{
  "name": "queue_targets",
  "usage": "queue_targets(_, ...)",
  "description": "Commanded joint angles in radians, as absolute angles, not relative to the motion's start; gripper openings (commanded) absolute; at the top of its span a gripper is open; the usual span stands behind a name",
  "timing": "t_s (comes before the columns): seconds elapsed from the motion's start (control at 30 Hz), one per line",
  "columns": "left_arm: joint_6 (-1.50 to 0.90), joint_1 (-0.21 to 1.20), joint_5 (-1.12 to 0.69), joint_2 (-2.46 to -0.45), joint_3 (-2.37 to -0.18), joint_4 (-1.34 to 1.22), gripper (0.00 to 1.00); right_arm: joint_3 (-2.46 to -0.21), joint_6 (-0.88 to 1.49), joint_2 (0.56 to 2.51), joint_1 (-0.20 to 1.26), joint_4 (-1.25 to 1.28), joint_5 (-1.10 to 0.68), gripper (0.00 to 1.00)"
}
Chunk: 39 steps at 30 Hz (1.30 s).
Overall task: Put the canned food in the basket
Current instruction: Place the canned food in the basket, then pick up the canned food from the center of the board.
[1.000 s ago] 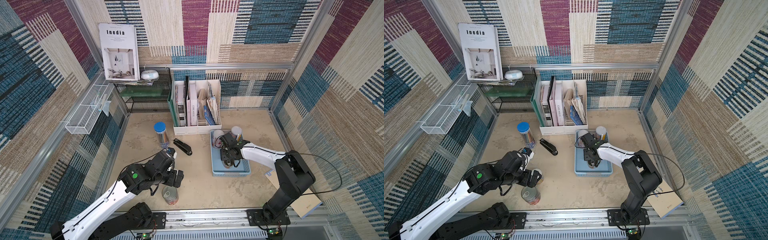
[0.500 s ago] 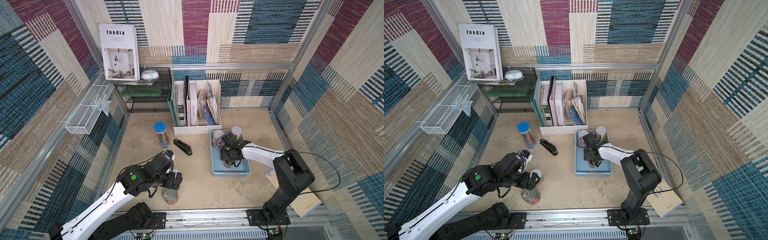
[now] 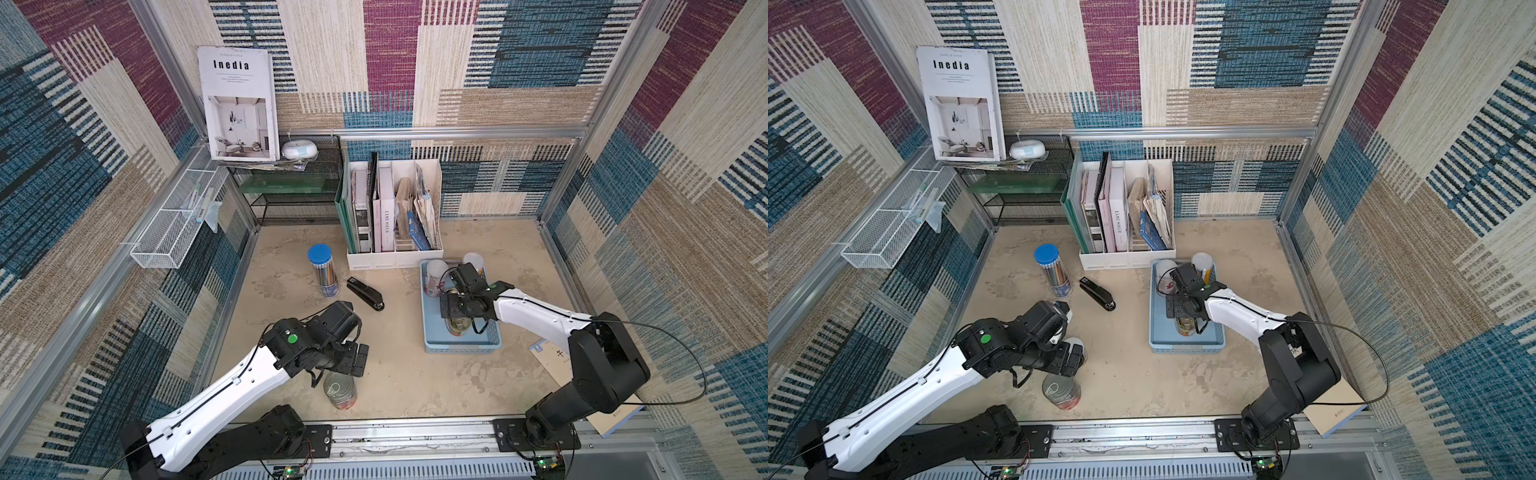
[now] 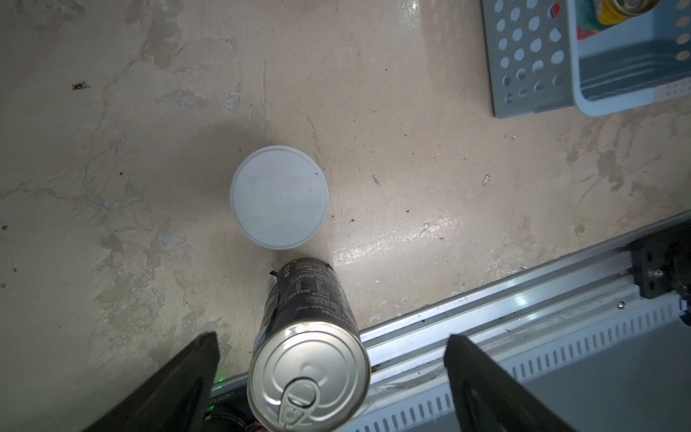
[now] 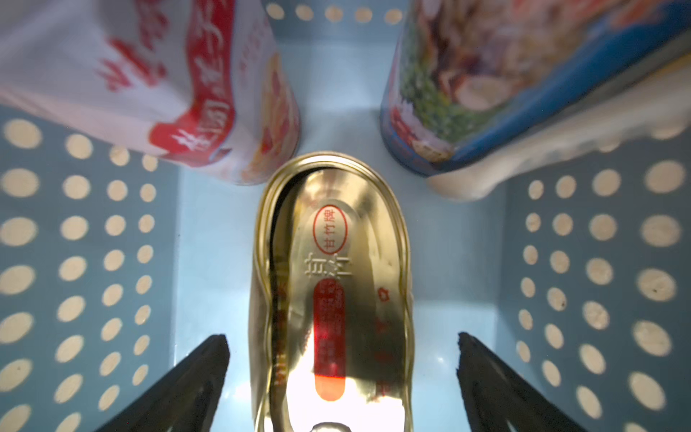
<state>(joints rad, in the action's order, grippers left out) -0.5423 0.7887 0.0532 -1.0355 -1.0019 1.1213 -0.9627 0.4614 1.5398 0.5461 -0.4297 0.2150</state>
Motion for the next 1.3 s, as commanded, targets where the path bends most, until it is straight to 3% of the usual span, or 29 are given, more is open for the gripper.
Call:
queue_targets(0.0,-0.527,0.777,0.074,-1.099,-1.000,1.096,0.99,-0.943,0.448,1.479,0.551,-0.436,0.171,0.99)
queue_targets(0.43,-0.489,0.689,0.068,-1.296,-0.985,1.026,0.99,-0.937,0.409,1.166,0.577,-0.543,0.071,0.99)
queue_targets(0.87,-0.488,0.617,0.012,-1.414,-0.918,0.882,0.99,-0.948,0.374,1.131,0.591,-0.597,0.095,0.99)
queue_targets(1.13,-0.472,0.607,0.002,-1.446,-0.901,0.850,0.88,-0.915,0.377,1.136,0.597,-0.589,0.076,0.99)
queue_targets(1.27,-0.468,0.607,-0.005,-1.445,-0.903,0.850,0.67,-0.886,0.410,1.119,0.598,-0.604,0.169,0.99)
